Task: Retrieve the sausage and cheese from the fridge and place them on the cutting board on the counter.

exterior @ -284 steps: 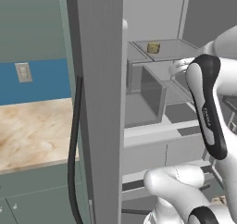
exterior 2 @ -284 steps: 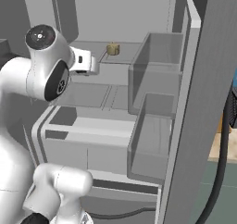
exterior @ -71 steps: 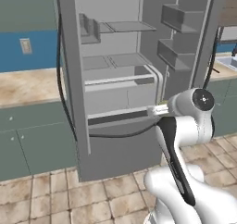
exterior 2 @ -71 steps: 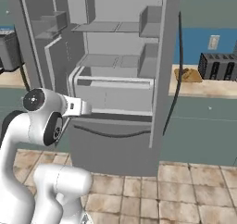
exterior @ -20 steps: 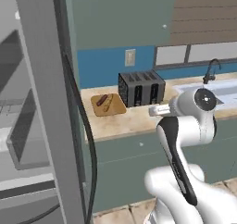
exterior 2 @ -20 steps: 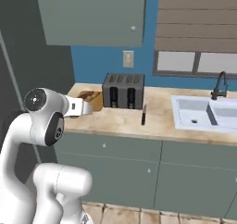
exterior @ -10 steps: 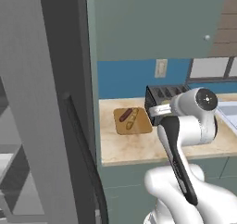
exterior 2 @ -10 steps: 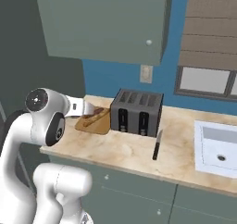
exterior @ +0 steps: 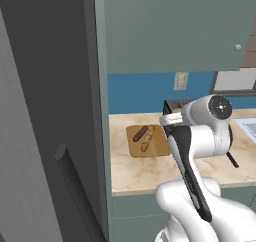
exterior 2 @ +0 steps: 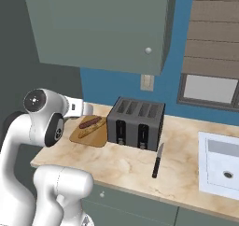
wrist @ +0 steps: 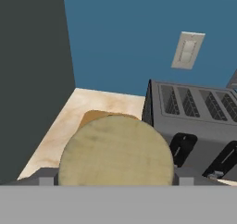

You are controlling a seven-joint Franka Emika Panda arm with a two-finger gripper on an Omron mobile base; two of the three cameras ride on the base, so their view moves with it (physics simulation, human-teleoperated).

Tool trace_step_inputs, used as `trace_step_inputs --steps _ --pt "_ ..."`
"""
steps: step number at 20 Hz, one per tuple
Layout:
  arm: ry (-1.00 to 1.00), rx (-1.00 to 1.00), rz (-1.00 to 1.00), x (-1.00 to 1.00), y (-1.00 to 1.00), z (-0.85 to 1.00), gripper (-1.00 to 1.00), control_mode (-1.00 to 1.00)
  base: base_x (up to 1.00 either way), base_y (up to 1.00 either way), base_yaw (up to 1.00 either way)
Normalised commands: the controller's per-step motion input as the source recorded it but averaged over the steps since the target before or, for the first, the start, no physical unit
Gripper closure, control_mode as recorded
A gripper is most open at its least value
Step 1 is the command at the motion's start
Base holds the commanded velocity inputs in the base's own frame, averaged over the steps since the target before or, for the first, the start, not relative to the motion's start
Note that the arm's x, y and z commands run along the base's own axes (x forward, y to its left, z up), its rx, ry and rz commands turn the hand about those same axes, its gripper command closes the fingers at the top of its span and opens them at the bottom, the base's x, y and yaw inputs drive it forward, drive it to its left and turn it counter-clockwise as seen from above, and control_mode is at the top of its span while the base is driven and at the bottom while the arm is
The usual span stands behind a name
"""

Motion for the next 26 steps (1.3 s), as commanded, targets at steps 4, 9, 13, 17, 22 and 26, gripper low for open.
trace_step_inputs --steps 4,9,13,17,22,26 --pt "0.0 0.0 0.0 0.0 0.0 0.0 1.0 1.0 0.0 0.0 0.0" --pt "0.0 0.0 0.0 0.0 0.0 0.0 1.0 1.0 0.0 0.0 0.0" --pt "0.0 0.0 0.0 0.0 0.0 0.0 1.0 1.0 0.0 0.0 0.0" --pt "0.0 0.0 0.0 0.0 0.0 0.0 1.0 -1.0 0.0 0.0 0.0" --pt "0.0 0.0 0.0 0.0 0.0 0.0 1.0 -1.0 0.0 0.0 0.0" --pt "0.0 0.0 0.0 0.0 0.0 -0.01 1.0 -1.0 0.0 0.0 0.0"
